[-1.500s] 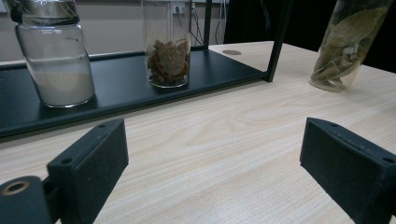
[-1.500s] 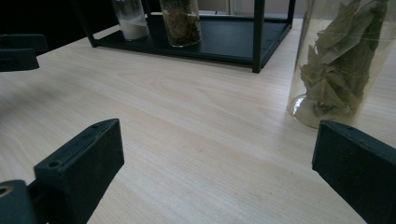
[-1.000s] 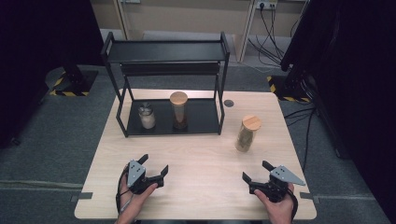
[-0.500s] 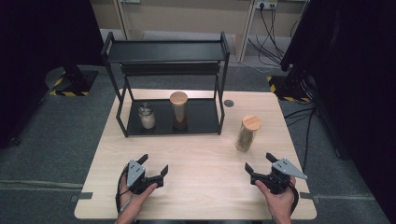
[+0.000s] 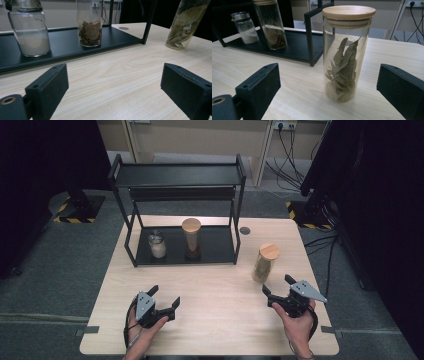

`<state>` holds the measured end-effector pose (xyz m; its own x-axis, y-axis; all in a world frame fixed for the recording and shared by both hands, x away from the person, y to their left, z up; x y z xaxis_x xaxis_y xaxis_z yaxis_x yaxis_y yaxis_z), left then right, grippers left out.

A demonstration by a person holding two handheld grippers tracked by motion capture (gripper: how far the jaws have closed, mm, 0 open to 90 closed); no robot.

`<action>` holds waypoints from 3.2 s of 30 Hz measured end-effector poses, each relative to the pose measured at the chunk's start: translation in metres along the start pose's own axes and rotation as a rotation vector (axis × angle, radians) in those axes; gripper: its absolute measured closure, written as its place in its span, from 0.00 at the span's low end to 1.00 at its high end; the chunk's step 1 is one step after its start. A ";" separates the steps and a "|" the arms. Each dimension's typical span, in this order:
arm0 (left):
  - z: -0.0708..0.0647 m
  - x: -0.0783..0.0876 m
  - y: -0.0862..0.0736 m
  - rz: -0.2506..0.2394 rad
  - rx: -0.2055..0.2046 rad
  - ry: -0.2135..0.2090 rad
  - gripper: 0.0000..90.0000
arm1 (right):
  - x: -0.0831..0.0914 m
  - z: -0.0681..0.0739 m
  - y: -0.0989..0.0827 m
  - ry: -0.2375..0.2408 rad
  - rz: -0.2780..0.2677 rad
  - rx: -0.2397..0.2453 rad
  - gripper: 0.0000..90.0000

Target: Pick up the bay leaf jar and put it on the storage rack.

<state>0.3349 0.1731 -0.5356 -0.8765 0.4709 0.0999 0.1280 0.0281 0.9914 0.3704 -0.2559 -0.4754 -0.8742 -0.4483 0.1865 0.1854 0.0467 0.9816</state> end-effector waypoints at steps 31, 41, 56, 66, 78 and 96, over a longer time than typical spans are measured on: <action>0.000 0.000 0.000 -0.002 -0.002 -0.004 0.08 | -0.063 -0.018 0.028 -0.069 -0.006 0.032 0.13; 0.000 0.000 0.000 -0.001 -0.002 -0.006 0.08 | -0.076 -0.020 0.027 -0.078 0.003 0.028 0.17; 0.000 0.001 0.000 -0.003 -0.004 -0.007 0.08 | -0.084 -0.022 0.019 -0.071 0.007 0.001 0.27; 0.000 0.000 0.000 -0.002 -0.005 -0.007 0.08 | -0.084 -0.021 0.020 -0.073 0.004 0.013 0.28; 0.000 0.000 0.000 -0.001 -0.007 -0.006 0.08 | -0.079 -0.017 0.019 -0.072 -0.012 0.030 0.28; -0.001 0.000 0.000 0.000 -0.012 -0.003 0.08 | -0.065 0.005 0.037 -0.023 -0.061 0.033 0.28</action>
<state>0.3342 0.1726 -0.5355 -0.8751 0.4735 0.0998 0.1225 0.0172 0.9923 0.4319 -0.2207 -0.4507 -0.8936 -0.4305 0.1270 0.1172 0.0494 0.9919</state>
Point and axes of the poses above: each handheld gripper's, and its own axes: x roughly backward along the jaws, y roughly out of its top, z roughly to its left, the point moved 2 cm from there along -x, roughly forward along the jaws, and after that the axes turned 7 degrees about -z, right-handed, at the moved point
